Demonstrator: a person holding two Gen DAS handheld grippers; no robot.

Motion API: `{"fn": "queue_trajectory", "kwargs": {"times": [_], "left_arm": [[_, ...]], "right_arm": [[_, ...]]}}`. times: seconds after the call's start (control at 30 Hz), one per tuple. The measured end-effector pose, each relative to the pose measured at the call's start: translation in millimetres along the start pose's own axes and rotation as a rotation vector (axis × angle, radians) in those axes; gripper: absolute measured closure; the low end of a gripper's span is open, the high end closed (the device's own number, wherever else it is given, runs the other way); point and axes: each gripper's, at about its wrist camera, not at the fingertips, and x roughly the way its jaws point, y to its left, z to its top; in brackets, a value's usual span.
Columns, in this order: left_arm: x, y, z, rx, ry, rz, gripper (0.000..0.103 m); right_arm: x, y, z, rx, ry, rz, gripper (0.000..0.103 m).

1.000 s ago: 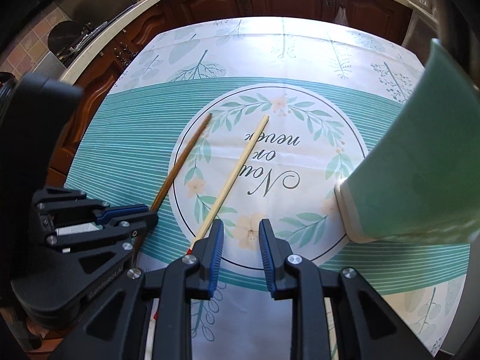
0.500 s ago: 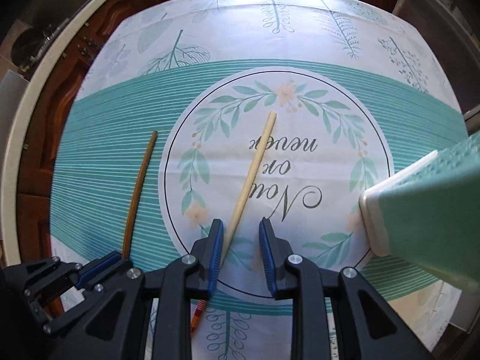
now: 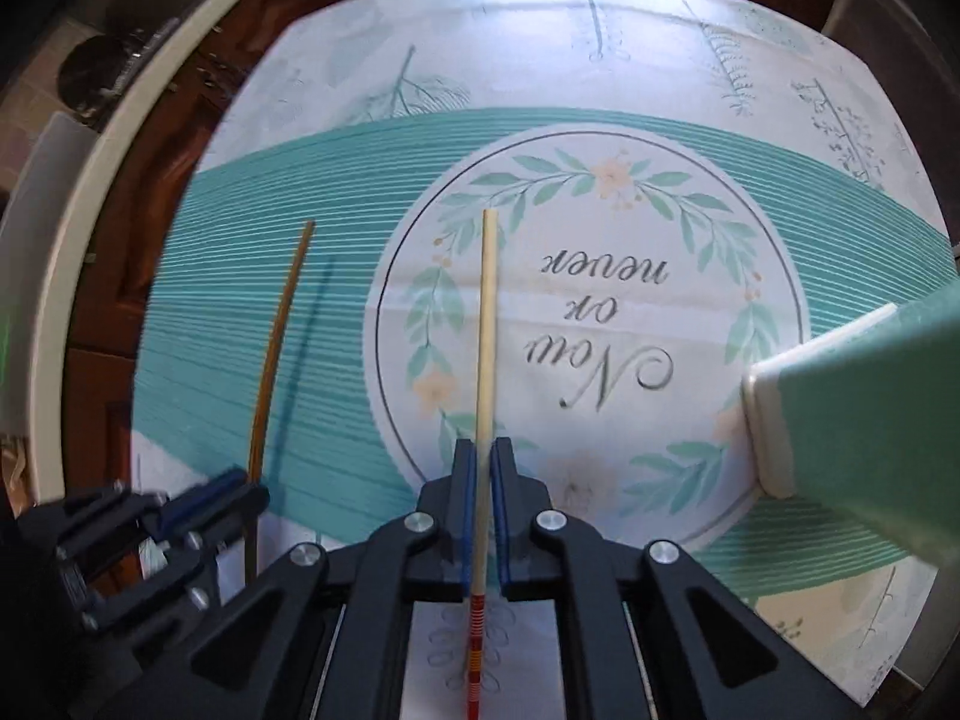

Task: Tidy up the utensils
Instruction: 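Grasp the dark chopstick with the left tool while the right tool grasps the red-banded chopstick, then lift both chopsticks and carry them over the green holder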

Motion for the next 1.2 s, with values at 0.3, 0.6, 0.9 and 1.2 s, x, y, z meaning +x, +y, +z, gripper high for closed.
{"fn": "queue_trajectory", "kwargs": {"times": [0.3,0.6,0.9,1.2], "left_arm": [[-130,-82,25,0.117,-0.411,-0.127,0.098],[-179,-166,87,0.074,-0.722,-0.319,0.099],[-98,-200,136,0.043,-0.722,-0.316,0.098],[-36,-218,141,0.116,-0.737,-0.25,0.098]], "right_arm": [[-125,-25,-74,-0.099,-0.417,0.24,0.098],[-243,-92,-86,0.032,-0.955,0.211,0.098],[-229,-151,-51,0.123,-1.14,0.154,0.098],[-205,-170,-40,0.044,-1.18,0.12,0.097]]}}
